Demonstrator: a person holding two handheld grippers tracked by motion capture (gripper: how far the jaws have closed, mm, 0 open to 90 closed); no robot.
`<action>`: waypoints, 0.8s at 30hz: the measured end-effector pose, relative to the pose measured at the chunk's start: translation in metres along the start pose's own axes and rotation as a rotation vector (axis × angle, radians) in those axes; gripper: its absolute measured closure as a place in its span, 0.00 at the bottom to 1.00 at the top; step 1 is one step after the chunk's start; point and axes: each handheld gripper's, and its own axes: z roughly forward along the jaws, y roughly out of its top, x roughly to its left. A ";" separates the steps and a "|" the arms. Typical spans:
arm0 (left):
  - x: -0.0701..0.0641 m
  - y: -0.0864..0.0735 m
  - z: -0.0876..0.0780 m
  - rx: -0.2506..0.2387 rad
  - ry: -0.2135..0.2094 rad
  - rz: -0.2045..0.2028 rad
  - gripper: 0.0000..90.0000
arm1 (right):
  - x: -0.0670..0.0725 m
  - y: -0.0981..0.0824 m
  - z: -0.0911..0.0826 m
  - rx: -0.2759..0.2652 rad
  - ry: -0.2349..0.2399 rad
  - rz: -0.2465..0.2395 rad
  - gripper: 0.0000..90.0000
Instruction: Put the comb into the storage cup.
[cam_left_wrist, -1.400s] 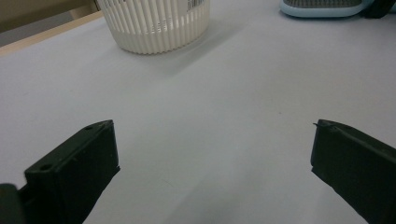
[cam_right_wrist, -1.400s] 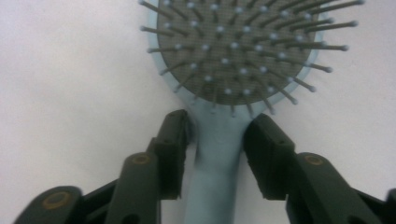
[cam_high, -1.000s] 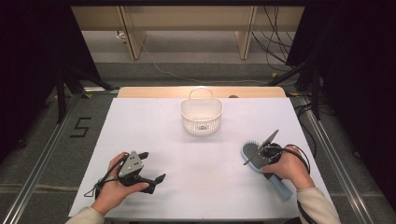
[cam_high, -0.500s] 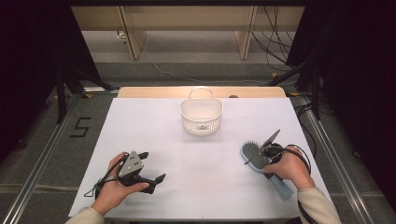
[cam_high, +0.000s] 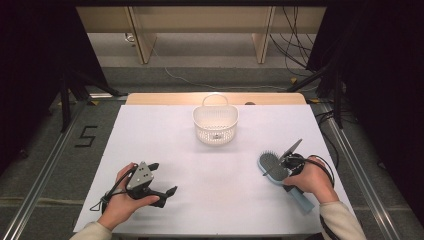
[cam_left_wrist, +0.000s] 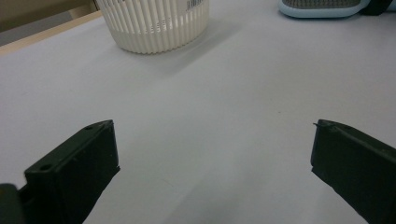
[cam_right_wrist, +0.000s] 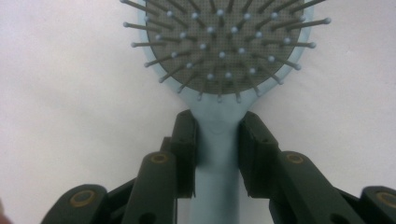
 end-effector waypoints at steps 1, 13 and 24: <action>0.000 0.000 0.000 0.000 0.000 0.000 0.00 | 0.000 0.000 0.000 0.000 0.002 0.003 0.78; 0.000 0.000 0.000 -0.002 0.000 -0.002 0.00 | -0.003 -0.003 -0.001 -0.022 0.018 0.029 0.79; 0.000 0.000 0.000 -0.002 0.000 -0.002 0.00 | -0.004 -0.006 -0.002 -0.043 0.044 0.033 0.79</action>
